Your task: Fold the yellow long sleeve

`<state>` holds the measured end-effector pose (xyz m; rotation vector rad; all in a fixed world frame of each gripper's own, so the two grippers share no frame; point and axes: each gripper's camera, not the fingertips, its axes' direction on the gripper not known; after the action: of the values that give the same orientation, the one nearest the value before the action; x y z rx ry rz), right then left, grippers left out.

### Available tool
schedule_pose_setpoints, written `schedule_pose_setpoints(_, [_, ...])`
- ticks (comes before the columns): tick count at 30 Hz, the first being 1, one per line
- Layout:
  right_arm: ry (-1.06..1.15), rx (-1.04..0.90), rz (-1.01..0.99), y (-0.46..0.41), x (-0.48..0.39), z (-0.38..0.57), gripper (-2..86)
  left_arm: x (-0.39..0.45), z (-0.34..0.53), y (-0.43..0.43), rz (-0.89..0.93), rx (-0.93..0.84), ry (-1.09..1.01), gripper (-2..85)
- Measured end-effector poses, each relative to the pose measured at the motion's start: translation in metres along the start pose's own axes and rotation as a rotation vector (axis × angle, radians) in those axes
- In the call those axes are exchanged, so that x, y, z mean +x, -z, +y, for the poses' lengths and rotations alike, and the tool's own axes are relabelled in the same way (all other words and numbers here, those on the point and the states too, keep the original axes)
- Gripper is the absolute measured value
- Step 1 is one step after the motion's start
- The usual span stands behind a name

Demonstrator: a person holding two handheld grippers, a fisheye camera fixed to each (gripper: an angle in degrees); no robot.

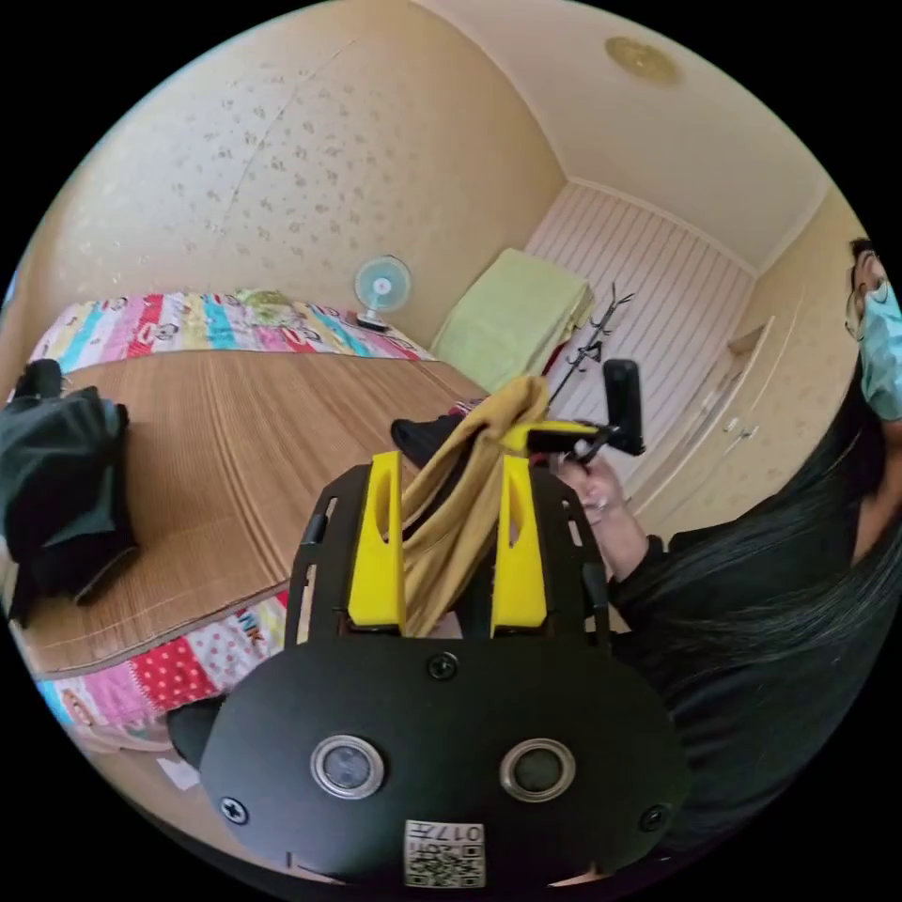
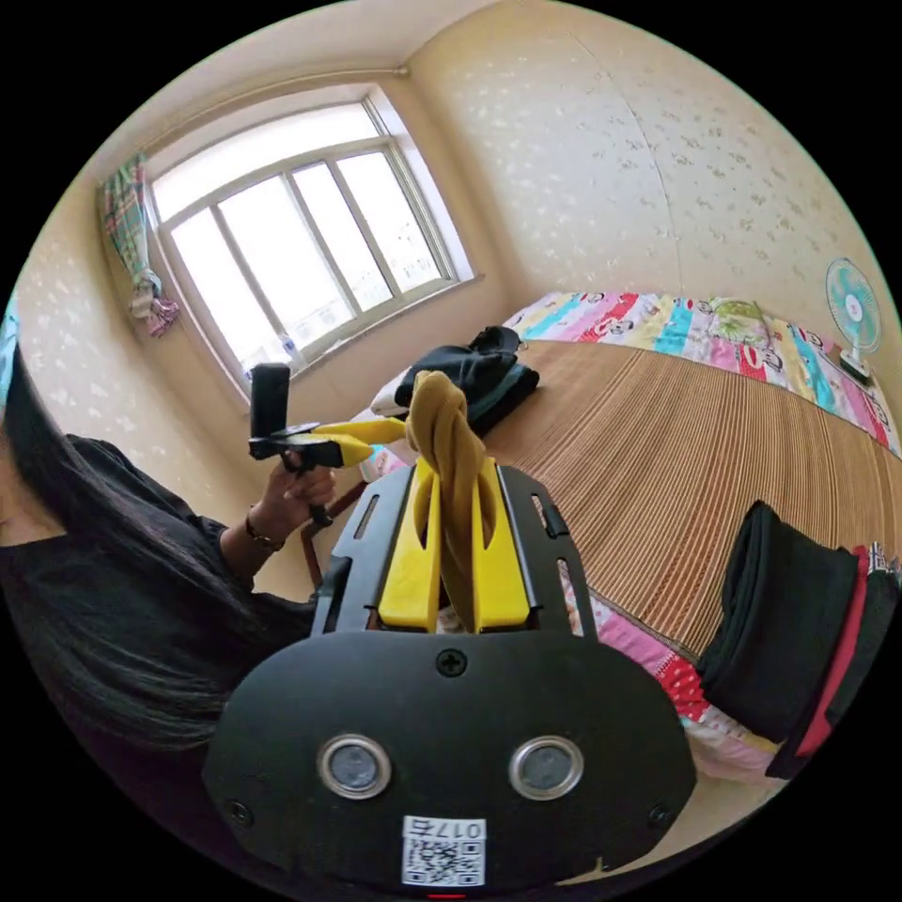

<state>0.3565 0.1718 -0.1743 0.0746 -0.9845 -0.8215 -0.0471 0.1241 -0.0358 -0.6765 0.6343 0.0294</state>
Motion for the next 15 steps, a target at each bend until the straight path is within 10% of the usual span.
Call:
schedule_pose_setpoints(9, [0.204, 0.27, -0.187, 0.126, -0.046, -0.052, 3.2, -0.049, 0.042, -0.032, 0.398, -0.025, 0.213, 13.1])
schedule_pose_setpoints(15, [0.132, 0.239, -0.086, 0.199, -0.028, -0.042, 5.0, -0.038, 0.02, 0.065, 0.527, 0.395, 0.14, 3.0])
